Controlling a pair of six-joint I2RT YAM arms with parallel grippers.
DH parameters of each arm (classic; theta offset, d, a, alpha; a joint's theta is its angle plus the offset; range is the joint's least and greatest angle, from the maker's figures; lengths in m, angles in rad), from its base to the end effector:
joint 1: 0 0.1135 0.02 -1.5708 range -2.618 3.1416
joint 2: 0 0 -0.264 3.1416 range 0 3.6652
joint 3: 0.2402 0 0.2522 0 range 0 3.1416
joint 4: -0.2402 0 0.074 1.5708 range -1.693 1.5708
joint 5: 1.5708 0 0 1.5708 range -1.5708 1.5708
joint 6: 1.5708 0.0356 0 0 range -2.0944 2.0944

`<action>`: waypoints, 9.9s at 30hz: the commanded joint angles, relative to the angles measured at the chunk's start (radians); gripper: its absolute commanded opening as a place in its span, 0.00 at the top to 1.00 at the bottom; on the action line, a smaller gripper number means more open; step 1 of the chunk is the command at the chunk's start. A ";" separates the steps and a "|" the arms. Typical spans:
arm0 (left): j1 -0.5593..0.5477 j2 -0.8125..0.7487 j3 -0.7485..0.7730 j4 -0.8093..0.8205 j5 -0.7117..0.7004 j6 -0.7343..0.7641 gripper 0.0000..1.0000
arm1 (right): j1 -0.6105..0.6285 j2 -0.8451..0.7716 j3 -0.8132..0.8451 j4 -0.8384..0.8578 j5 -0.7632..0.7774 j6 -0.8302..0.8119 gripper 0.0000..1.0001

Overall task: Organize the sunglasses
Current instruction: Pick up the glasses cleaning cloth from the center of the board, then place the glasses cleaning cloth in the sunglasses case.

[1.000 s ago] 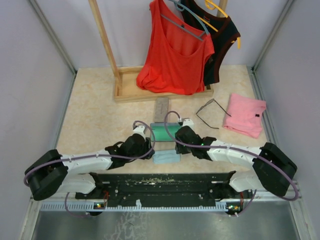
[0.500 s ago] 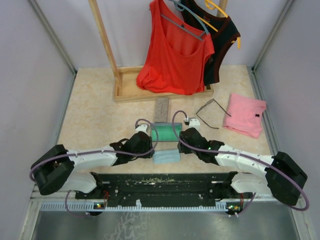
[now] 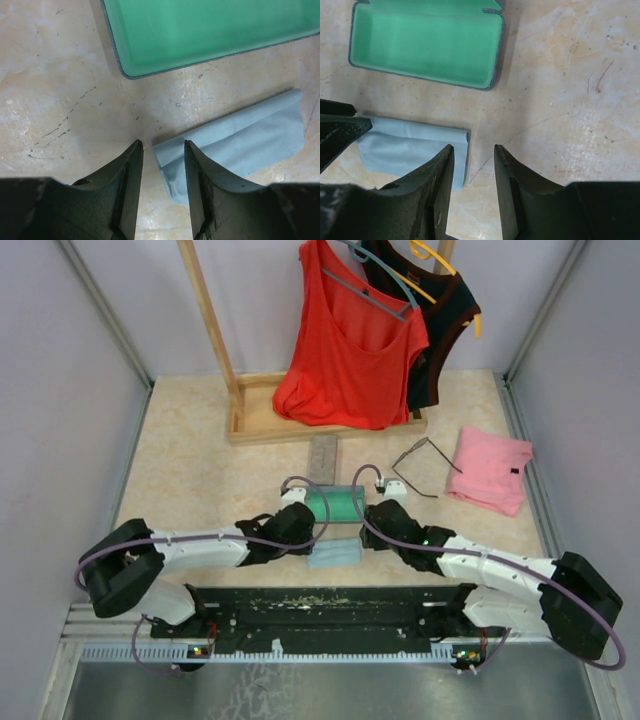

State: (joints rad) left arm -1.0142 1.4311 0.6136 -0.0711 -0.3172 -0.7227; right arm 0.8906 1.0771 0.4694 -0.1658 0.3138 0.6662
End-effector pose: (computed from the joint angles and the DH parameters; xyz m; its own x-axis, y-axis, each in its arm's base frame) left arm 0.1481 -0.2171 0.1536 -0.7724 0.0519 -0.6330 0.2559 0.9376 -0.2354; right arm 0.1390 0.1544 0.1800 -0.7166 0.0488 -0.6958 -0.2006 0.9410 0.2726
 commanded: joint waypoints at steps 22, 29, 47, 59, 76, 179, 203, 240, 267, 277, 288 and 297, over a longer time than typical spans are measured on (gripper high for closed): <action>-0.092 0.112 0.077 -0.163 -0.106 -0.046 0.59 | -0.029 -0.043 -0.034 0.061 0.001 0.007 0.62; -0.125 0.127 0.087 -0.223 -0.140 -0.064 0.59 | -0.033 -0.042 -0.040 0.070 -0.002 0.011 0.62; -0.189 0.202 0.104 -0.248 -0.155 -0.092 0.69 | -0.033 -0.039 -0.041 0.067 0.000 0.010 0.62; -0.218 0.235 0.098 -0.251 -0.161 -0.112 0.80 | -0.035 -0.050 -0.044 0.054 0.003 0.014 0.62; -0.213 0.188 0.026 -0.188 -0.165 -0.137 1.00 | -0.033 0.000 -0.022 0.073 -0.115 0.042 0.60; -0.164 0.077 -0.001 -0.096 -0.196 -0.094 1.00 | 0.070 0.312 0.161 -0.039 -0.057 0.045 1.00; -0.060 0.040 0.024 0.012 -0.169 0.053 1.00 | 0.027 0.268 0.134 0.139 0.060 0.029 1.00; 0.065 0.105 0.159 0.074 -0.140 0.205 1.00 | -0.076 0.302 0.214 0.181 0.047 -0.041 1.00; 0.119 0.164 0.222 0.114 -0.102 0.246 1.00 | -0.113 0.384 0.277 0.195 0.067 -0.063 1.00; 0.134 0.179 0.231 0.121 -0.092 0.253 1.00 | -0.127 0.400 0.289 0.219 0.062 -0.069 1.00; 0.149 0.191 0.235 0.129 -0.092 0.253 1.00 | -0.136 0.423 0.300 0.226 0.049 -0.079 1.00; 0.157 0.203 0.243 0.134 -0.088 0.256 1.00 | -0.144 0.425 0.296 0.231 0.044 -0.081 1.00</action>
State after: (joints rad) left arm -0.8680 1.6230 0.8284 0.0460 -0.4034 -0.4767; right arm 0.7612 1.5017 0.7223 0.0235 0.3412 0.6014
